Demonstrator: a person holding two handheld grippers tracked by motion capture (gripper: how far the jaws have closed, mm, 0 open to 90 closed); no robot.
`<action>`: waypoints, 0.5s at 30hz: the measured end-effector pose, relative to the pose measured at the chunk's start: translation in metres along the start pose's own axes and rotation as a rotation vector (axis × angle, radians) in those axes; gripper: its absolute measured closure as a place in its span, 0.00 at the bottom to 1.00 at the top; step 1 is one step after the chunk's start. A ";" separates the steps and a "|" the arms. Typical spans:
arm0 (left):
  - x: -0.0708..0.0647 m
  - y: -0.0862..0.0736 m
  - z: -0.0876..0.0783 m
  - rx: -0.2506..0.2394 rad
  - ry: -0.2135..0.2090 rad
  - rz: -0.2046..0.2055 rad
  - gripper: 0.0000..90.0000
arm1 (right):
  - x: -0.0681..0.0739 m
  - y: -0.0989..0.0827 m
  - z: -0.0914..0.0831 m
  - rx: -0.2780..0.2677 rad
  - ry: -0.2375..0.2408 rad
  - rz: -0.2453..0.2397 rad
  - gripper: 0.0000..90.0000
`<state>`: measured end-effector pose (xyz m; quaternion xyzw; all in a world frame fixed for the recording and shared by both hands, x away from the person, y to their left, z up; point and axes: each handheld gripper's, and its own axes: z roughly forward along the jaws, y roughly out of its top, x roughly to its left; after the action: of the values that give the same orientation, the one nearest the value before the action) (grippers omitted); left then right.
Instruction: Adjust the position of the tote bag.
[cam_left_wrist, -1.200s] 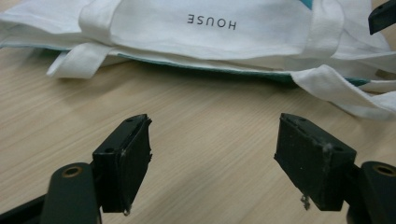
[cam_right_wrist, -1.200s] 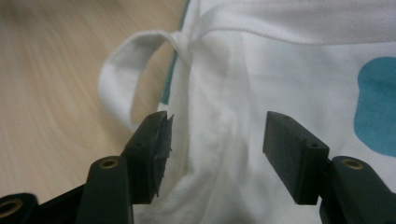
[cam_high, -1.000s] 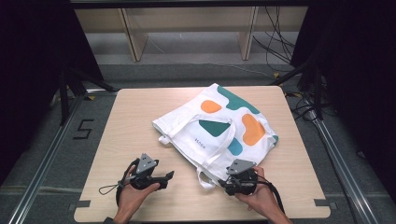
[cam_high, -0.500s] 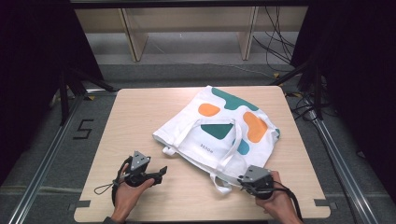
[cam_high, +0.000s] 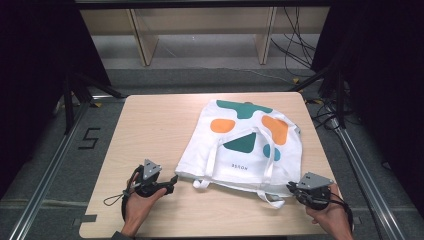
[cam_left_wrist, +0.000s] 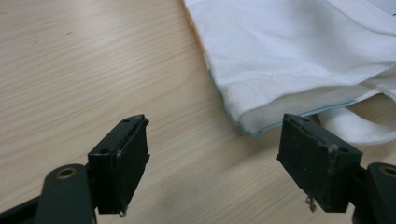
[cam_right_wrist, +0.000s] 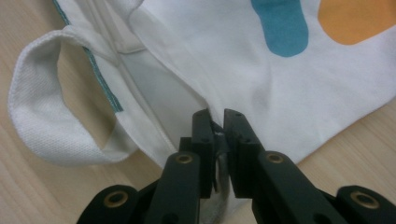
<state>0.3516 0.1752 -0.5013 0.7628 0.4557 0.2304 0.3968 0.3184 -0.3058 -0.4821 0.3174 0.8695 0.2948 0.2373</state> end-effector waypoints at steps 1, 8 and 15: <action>-0.002 0.001 0.001 0.002 -0.009 0.010 0.27 | -0.001 -0.001 -0.001 -0.002 0.000 0.003 0.92; -0.012 0.007 0.014 0.008 -0.018 0.048 0.32 | -0.002 -0.001 0.001 0.006 -0.010 0.005 0.86; -0.011 0.013 0.029 -0.010 -0.005 0.063 0.38 | -0.002 -0.001 0.003 0.022 -0.013 0.022 0.82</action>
<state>0.3734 0.1504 -0.5072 0.7754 0.4293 0.2430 0.3941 0.3212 -0.3067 -0.4846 0.3315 0.8676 0.2858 0.2359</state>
